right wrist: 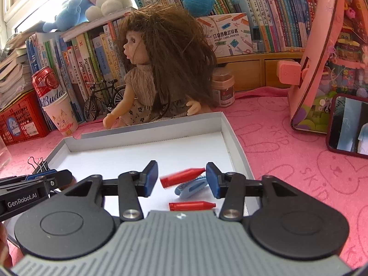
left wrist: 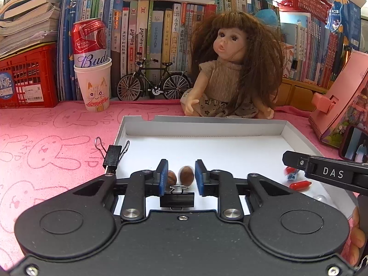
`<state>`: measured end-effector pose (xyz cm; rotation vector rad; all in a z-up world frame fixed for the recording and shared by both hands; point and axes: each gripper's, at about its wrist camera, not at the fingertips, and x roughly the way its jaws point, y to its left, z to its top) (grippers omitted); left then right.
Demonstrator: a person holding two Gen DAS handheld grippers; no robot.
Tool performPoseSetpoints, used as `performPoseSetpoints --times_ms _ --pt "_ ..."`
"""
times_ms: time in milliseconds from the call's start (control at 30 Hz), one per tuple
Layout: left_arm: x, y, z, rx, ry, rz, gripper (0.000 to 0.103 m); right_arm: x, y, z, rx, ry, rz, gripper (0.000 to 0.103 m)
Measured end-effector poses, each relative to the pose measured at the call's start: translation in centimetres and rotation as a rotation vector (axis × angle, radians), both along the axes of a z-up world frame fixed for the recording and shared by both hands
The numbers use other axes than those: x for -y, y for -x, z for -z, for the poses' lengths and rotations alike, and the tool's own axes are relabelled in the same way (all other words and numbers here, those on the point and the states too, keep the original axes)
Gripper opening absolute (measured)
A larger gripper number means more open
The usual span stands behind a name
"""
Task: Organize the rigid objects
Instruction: 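Open both tools to drop the crayon and acorn into the tray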
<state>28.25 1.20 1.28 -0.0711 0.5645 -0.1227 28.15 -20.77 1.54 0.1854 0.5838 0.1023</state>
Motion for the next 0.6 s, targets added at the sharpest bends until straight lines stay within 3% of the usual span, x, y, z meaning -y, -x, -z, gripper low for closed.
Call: performPoseSetpoints --times_ms 33,233,467,600 --pt "0.0 0.2 -0.2 0.007 0.007 0.006 0.040 0.1 0.2 -0.1 0.007 -0.005 -0.002 0.067" --pt "0.1 1.9 -1.6 0.039 0.017 0.033 0.054 0.2 1.5 -1.3 0.041 0.002 -0.016 0.075" --pt "0.3 5.5 -3.0 0.068 0.001 0.086 0.060 0.7 4.3 -2.7 0.075 0.004 -0.056 0.084" --pt "0.3 8.3 -3.4 0.088 0.011 0.122 0.069 1.1 6.3 -3.2 0.089 0.000 -0.081 0.086"
